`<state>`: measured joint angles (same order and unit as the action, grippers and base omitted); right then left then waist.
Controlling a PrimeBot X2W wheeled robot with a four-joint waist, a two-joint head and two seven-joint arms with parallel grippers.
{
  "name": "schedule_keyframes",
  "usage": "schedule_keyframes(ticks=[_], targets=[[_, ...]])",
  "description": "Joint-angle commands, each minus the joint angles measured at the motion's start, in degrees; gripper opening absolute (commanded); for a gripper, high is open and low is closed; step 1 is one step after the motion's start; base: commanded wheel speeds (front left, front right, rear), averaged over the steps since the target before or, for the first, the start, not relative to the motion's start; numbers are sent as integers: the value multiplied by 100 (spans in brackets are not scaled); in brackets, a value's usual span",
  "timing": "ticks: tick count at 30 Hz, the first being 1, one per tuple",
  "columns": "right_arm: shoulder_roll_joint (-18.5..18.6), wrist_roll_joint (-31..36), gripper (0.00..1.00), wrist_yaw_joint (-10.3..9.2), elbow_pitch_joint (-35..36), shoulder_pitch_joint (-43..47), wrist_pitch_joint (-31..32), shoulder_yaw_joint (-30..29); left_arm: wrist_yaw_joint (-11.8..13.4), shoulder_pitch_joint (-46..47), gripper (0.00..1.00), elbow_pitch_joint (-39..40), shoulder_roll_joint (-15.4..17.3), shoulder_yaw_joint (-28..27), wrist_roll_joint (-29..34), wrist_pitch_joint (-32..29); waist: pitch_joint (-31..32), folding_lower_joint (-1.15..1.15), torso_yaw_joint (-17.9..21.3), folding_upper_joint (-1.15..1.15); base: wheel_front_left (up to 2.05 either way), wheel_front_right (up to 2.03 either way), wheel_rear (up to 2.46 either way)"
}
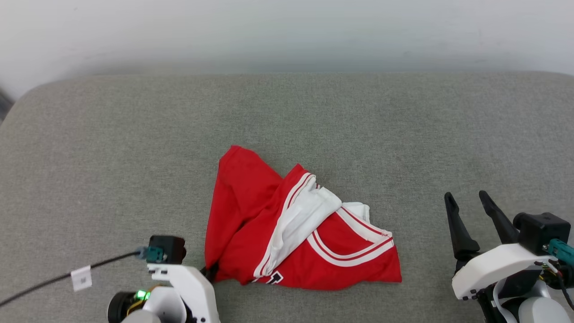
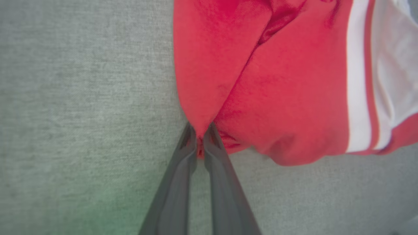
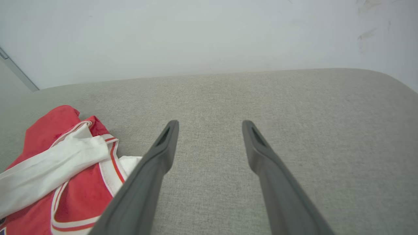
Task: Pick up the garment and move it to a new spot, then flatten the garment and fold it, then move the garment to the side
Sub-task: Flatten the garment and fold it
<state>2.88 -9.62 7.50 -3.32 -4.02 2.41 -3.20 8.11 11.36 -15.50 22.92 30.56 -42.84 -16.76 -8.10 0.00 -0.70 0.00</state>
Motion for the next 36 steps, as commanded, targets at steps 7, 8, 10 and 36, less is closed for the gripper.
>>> schedule_keyframes(ticks=[7,8,10,36], targets=[[-2,84,100,-2,162,170,149,-25,229,-571,100,38,-108,-54,-34,388,179,0,-92,0,0,0,0],[-1,92,100,-2,175,206,176,-47,245,-480,100,112,-101,-90,77,588,229,0,-112,0,0,0,0],[-1,110,100,-2,213,262,217,-69,286,-305,100,246,-88,-99,289,929,324,0,-141,0,0,0,0],[-2,-101,100,-2,199,225,300,72,-742,1307,100,647,-41,1497,676,-1607,85,0,325,0,0,0,0]])
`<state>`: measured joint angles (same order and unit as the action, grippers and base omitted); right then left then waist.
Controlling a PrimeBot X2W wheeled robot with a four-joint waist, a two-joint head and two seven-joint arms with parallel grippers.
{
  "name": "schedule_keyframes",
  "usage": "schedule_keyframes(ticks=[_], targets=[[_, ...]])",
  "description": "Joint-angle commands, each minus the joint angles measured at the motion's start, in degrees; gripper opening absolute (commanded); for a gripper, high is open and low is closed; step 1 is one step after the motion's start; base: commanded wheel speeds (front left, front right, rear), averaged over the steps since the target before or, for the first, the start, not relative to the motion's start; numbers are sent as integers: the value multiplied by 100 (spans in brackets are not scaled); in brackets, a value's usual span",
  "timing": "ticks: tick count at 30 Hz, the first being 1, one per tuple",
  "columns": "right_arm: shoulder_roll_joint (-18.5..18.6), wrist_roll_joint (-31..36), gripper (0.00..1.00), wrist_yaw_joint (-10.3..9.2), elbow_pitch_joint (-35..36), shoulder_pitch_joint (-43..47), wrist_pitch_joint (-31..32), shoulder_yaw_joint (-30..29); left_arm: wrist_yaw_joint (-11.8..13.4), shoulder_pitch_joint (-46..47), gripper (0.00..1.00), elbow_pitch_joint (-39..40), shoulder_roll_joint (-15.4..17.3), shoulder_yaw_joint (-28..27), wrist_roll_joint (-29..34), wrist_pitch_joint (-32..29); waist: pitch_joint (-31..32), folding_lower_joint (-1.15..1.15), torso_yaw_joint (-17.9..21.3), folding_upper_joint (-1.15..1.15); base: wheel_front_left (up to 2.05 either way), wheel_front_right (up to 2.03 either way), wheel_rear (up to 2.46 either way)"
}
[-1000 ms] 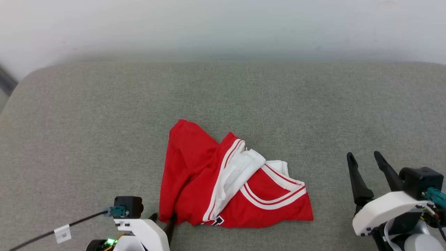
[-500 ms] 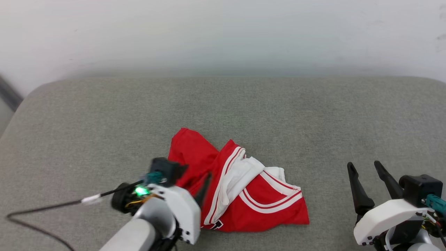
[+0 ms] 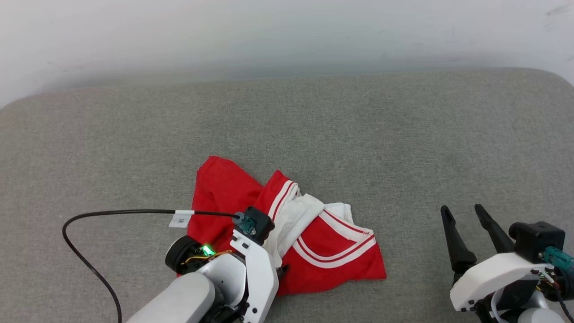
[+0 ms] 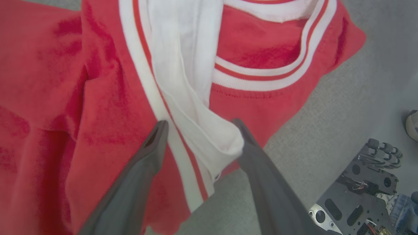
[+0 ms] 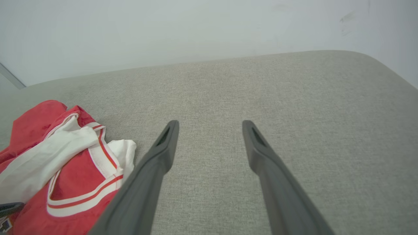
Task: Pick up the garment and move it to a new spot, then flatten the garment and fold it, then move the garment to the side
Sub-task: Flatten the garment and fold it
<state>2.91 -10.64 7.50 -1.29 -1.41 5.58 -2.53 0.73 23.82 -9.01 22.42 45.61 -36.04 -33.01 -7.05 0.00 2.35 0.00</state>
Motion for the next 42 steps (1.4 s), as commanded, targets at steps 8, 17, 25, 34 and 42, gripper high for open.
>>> schedule_keyframes(ticks=[8,17,25,34,42], targets=[[-4,-32,100,-2,-172,-84,-131,-61,185,269,0,173,121,-305,215,586,-81,0,-77,0,0,0,0],[-4,28,100,-2,-130,-115,-125,-146,946,-201,0,703,733,-1297,75,1288,-37,0,-322,0,0,0,0],[-4,63,100,-2,-50,-66,-53,-204,1709,-1515,0,536,1085,-2248,-559,1687,-59,0,-465,0,0,0,0],[-3,130,100,-2,63,-145,47,-235,1689,-2474,0,-52,754,-2309,-1185,1657,-115,0,-526,0,0,0,0],[-4,157,100,-2,49,-82,121,-388,1600,-1961,100,21,712,-2416,-832,2399,62,0,-498,0,0,0,0]])
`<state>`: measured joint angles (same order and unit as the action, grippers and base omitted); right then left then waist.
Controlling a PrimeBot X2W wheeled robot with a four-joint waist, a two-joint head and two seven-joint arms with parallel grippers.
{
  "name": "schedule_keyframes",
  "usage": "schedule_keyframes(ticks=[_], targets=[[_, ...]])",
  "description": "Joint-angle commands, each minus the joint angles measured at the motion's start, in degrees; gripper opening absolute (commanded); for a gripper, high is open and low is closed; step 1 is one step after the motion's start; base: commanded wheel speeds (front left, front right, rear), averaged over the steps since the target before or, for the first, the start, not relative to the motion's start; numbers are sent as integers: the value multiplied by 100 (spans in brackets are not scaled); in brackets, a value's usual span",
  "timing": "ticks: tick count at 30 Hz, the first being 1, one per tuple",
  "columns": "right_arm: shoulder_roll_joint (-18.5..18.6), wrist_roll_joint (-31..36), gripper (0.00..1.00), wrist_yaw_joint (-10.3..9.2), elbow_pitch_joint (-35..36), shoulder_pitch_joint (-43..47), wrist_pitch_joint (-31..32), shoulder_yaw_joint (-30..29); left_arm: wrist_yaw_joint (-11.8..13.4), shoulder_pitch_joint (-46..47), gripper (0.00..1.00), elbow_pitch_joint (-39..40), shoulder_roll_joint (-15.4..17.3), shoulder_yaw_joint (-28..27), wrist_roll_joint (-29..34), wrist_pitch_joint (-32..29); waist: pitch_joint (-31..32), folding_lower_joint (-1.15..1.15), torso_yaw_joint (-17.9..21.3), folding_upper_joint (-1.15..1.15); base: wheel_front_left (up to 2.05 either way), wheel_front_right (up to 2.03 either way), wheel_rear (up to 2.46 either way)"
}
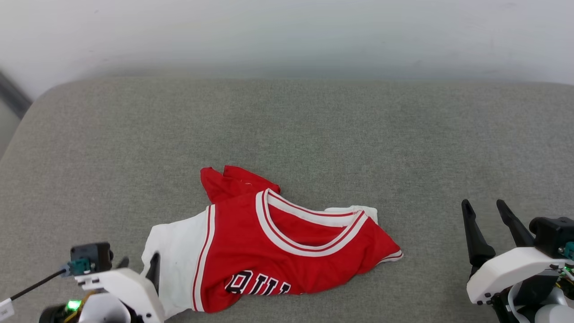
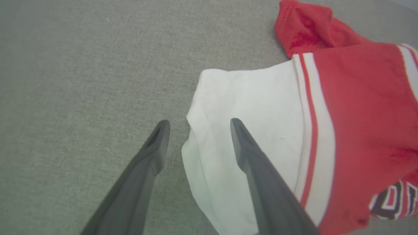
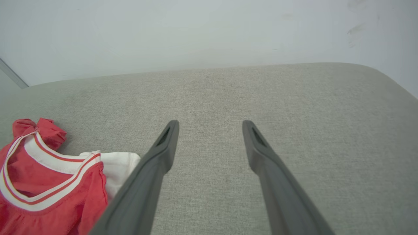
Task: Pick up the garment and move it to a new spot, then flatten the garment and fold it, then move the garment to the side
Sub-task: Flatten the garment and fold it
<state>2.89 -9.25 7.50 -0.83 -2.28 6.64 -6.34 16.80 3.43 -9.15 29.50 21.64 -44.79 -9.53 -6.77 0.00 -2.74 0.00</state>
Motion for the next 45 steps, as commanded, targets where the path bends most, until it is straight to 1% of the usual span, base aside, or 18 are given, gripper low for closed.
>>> schedule_keyframes(ticks=[1,4,7,9,13,14,18,25,31,33,34,35,36,41,45], targets=[[-2,25,100,-2,2,23,19,-24,-3,126,100,75,3,-16,134,184,74,0,22,0,0,0,0],[-2,53,100,-2,-10,91,83,-94,11,309,100,264,-42,23,409,597,181,0,53,0,0,0,0],[-2,-11,100,-2,-52,143,212,-150,-27,424,100,434,-110,71,638,1027,274,0,87,0,0,0,0],[6,-20,100,-2,-64,149,345,-172,13,470,100,552,-195,99,779,1306,321,0,98,0,0,0,0],[150,-180,100,-2,-96,222,802,38,12,513,100,707,-358,192,969,1726,384,0,72,0,0,0,0],[150,-180,100,-2,-96,222,802,38,12,513,100,707,-358,192,969,1726,384,0,72,0,0,0,0],[466,-622,100,-2,-46,206,1454,502,-33,513,100,794,-478,296,1062,1966,411,0,-26,0,0,0,0],[1020,-1229,100,-2,72,12,2599,1466,-57,605,100,912,-603,462,1138,2035,285,0,-346,0,0,0,0],[1391,-1482,100,-2,-127,-396,2966,2080,-96,728,100,914,-696,501,1158,2111,1,0,-651,0,0,0,0],[1431,-1596,100,-2,-244,-495,3065,2199,-96,754,100,884,-724,498,1158,2139,-59,0,-724,0,0,0,0],[1473,-1628,90,-2,-291,-529,3118,2266,-98,752,100,860,-735,498,1149,2144,-84,0,-750,0,0,0,0],[1494,-1695,30,-2,-326,-555,3154,2323,-101,750,100,841,-746,491,1139,2165,-101,0,-767,0,0,0,0],[1495,-1769,0,-2,-338,-584,3154,2351,-101,747,100,819,-751,487,1128,2180,-112,0,-774,0,0,0,0],[1692,-1841,0,-2,-191,-708,3067,2405,-76,686,100,756,-748,446,1081,2226,-96,0,-648,0,0,0,0],[1884,-1777,0,-2,108,-807,3062,2227,-105,683,100,727,-709,435,1068,2228,-16,0,-424,0,0,0,0]])
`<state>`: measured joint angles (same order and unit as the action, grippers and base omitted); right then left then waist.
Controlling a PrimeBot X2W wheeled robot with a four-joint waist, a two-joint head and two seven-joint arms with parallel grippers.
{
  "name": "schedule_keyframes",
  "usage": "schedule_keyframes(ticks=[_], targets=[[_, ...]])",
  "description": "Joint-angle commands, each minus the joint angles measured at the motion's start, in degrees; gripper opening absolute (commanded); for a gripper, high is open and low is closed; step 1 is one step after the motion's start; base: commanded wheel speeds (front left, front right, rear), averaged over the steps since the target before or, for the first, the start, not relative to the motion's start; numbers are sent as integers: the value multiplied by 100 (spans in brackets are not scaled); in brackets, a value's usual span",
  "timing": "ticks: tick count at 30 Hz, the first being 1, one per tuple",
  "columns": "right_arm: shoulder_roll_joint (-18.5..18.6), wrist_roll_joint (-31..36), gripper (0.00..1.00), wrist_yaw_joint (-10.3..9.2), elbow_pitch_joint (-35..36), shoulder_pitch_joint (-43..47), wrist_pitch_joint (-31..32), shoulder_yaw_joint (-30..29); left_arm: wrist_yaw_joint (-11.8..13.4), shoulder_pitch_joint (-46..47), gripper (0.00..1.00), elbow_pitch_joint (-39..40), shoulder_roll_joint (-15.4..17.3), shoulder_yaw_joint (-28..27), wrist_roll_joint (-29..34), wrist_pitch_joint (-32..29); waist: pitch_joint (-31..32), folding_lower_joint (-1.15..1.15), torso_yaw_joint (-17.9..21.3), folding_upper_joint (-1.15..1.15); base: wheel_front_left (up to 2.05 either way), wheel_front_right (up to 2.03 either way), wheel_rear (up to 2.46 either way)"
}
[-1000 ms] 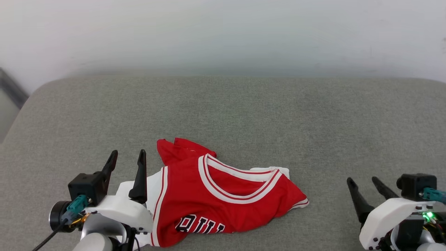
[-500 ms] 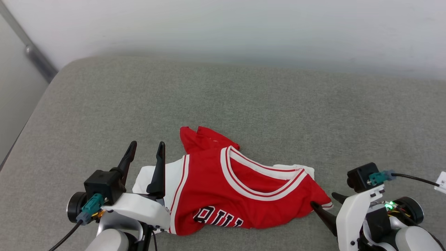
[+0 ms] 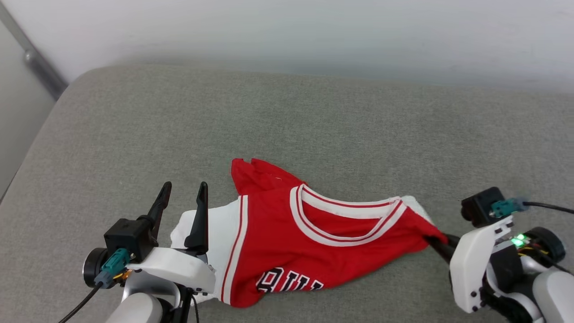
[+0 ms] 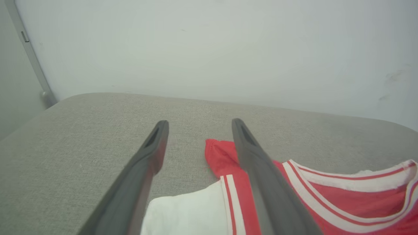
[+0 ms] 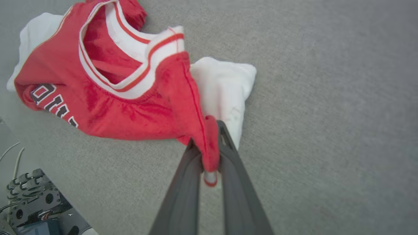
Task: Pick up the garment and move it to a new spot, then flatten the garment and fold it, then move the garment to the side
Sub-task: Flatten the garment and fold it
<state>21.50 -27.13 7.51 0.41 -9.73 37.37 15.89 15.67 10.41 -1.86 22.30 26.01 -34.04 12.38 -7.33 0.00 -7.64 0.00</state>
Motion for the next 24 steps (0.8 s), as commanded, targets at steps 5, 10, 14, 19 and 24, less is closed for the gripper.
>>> schedule_keyframes(ticks=[5,10,14,19,24], targets=[[292,202,0,-4,430,18,309,-627,-24,2,100,-6,20,19,-16,34,105,0,347,0,0,0,0],[164,396,0,-4,777,454,671,-1570,19,18,100,51,36,31,-10,-2,19,0,537,0,0,0,0],[-227,454,0,-3,549,832,672,-1952,-3,83,100,68,57,38,-29,-42,-148,0,636,0,0,0,0],[-713,370,0,-3,-350,877,157,-1841,-48,213,100,36,43,88,-17,-97,-344,0,689,0,0,0,0],[-864,223,100,-3,-895,696,-754,-1583,-85,290,100,-17,60,110,-18,-110,-409,0,693,0,0,0,0]])
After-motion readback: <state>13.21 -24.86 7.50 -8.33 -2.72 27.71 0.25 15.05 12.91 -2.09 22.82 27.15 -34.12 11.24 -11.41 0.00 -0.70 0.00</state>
